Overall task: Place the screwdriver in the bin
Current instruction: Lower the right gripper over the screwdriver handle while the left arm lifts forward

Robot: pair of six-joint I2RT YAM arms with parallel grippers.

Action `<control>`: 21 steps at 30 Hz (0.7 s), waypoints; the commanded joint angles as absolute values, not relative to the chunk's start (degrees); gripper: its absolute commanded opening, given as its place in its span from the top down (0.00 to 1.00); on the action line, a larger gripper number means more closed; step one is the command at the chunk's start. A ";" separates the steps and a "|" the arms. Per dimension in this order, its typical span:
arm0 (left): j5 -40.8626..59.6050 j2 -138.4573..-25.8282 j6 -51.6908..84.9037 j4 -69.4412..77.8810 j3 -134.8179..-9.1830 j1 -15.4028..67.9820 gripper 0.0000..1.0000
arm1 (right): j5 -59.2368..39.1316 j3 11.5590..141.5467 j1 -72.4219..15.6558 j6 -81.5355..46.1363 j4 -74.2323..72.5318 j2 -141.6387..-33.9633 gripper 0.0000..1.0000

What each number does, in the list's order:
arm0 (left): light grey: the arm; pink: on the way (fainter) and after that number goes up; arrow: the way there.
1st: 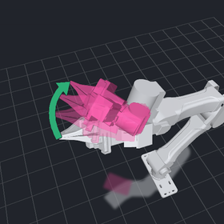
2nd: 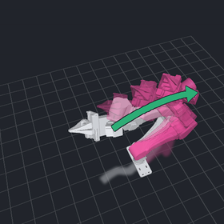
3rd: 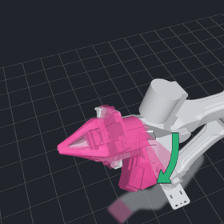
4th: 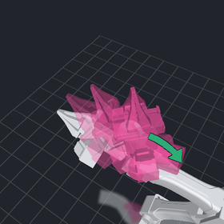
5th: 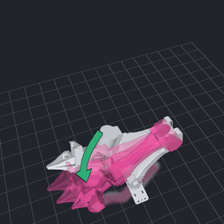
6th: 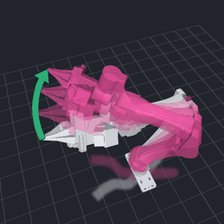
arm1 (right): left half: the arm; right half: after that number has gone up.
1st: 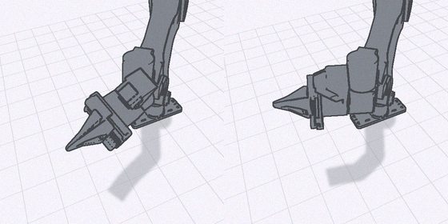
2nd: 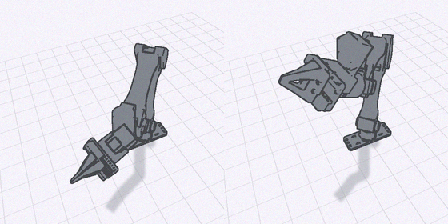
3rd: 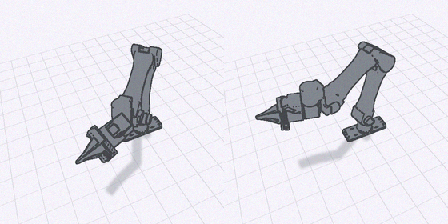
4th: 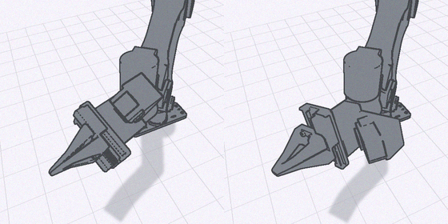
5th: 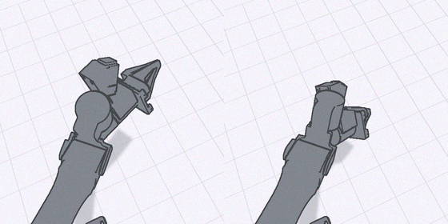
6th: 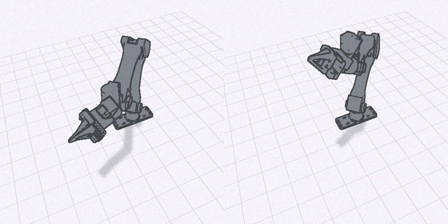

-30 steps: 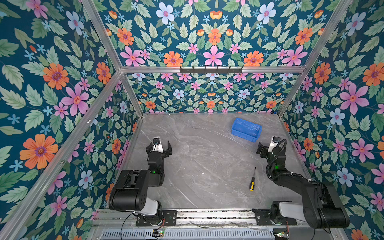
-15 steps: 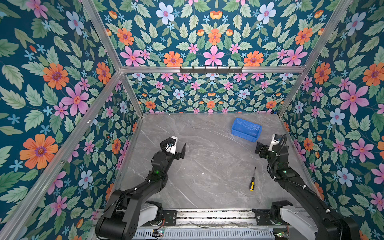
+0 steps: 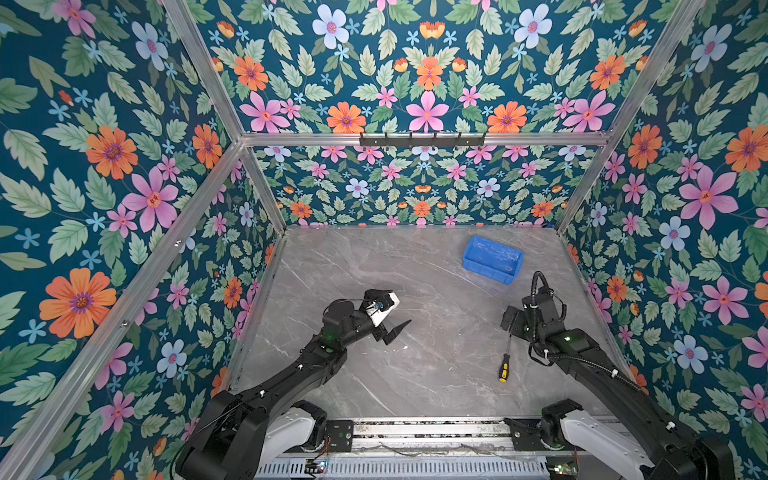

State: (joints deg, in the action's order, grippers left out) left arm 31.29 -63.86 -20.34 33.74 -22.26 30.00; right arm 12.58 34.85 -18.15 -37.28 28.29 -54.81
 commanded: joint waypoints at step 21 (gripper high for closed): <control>37.14 -68.47 -25.44 28.30 -24.27 35.68 0.00 | 1.52 34.01 -18.35 -46.58 32.45 -71.05 0.62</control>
State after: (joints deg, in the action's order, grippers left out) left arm 36.77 -68.42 -24.32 28.97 -24.23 35.57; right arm 1.02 33.71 -18.31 -44.99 31.73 -70.39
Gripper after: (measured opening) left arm 0.996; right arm 0.384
